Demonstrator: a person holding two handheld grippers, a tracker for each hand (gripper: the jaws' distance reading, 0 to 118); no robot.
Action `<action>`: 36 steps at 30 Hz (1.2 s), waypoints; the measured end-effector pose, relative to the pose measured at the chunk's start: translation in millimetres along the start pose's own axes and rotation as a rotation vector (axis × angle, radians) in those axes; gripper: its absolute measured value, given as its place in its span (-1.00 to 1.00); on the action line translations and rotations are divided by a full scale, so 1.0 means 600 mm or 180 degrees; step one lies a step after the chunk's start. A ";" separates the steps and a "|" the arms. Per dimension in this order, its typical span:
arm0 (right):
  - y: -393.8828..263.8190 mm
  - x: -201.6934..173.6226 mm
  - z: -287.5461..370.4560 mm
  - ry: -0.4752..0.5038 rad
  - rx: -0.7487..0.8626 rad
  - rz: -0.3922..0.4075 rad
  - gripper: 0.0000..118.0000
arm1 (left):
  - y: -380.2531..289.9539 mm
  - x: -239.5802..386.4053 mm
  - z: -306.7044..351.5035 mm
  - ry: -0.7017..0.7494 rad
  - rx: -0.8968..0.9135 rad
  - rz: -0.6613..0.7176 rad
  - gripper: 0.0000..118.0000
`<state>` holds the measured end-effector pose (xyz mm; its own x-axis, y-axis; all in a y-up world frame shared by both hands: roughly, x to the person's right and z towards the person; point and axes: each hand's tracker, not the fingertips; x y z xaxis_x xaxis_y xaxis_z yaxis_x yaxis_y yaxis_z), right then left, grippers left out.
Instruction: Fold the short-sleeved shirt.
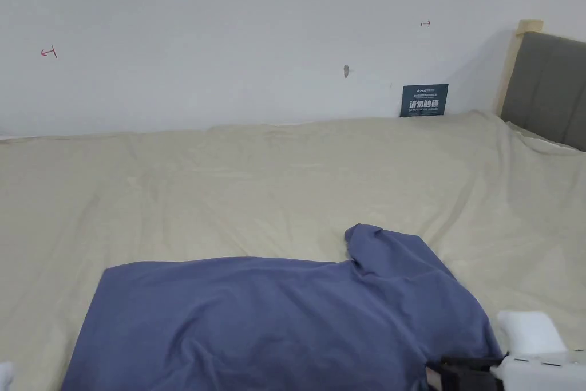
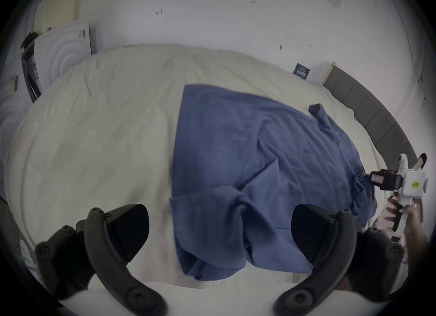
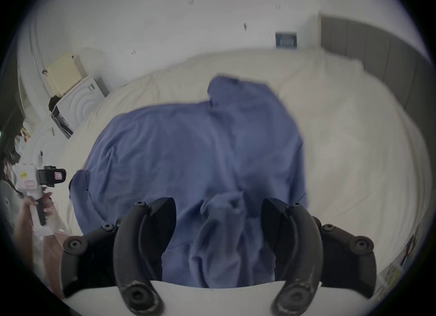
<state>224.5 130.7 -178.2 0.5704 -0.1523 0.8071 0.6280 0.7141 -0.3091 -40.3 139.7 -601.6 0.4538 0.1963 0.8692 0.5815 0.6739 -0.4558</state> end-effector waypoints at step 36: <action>0.290 0.133 -0.351 -0.0808 -0.0893 -0.0496 0.65 | 0.001 0.025 0.049 0.0056 0.0794 0.0246 -1.00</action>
<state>490.6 98.8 -273.7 0.3303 -0.0456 0.9428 0.8367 0.4765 -0.2701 -52.8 164.2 -583.4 0.5033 0.2431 0.8292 0.3612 0.8126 -0.4575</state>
